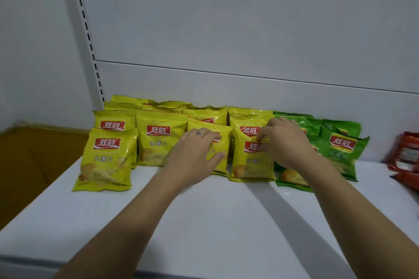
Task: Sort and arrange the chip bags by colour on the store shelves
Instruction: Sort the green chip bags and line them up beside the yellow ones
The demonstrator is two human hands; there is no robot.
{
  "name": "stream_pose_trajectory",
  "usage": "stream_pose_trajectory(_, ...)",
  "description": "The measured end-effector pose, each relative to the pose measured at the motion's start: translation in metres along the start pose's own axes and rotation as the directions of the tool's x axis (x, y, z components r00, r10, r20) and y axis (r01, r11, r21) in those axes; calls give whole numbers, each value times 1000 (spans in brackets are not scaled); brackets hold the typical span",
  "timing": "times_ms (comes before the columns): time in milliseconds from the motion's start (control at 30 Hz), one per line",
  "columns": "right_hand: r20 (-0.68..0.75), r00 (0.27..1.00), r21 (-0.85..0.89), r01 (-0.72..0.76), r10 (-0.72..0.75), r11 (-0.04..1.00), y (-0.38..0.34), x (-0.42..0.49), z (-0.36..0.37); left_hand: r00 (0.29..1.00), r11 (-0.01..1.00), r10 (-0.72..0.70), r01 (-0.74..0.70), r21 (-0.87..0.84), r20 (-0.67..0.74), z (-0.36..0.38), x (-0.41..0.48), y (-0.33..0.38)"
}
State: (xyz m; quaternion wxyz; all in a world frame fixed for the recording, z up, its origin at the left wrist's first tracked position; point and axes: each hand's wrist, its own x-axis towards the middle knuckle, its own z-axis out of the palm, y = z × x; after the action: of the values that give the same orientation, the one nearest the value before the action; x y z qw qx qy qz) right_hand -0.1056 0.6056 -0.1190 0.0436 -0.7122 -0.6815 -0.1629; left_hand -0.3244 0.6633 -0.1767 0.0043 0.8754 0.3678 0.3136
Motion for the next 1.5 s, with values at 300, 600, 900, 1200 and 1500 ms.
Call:
stream_pose_trajectory(300, -164, 978, 79, 145, -131, 986, -32, -13, -41, 973, 970, -124, 160, 182, -194, -45, -42, -56)
stream_pose_trajectory(600, -231, 951, 230, 257, -204, 939, -158, 23, -16, 895, 845, -436, 372, 384, 92, -101, -100, -121)
stream_pose_trajectory(900, -344, 915, 121, 268, -212, 956, -208, 50, 8, 926, 888, -375, 348, 302, 38, -79, -110, -139)
stream_pose_trajectory(1200, -321, 937, 157, 198, -140, 967, -206, 39, 28, 940, 901, -333, 341, 269, -77, -61, -114, -148)
stream_pose_trajectory(1500, -354, 927, 218, 213, -126, 953, -203, 33, 35, 946, 910, -325, 312, 271, 1, -67, -115, -147)
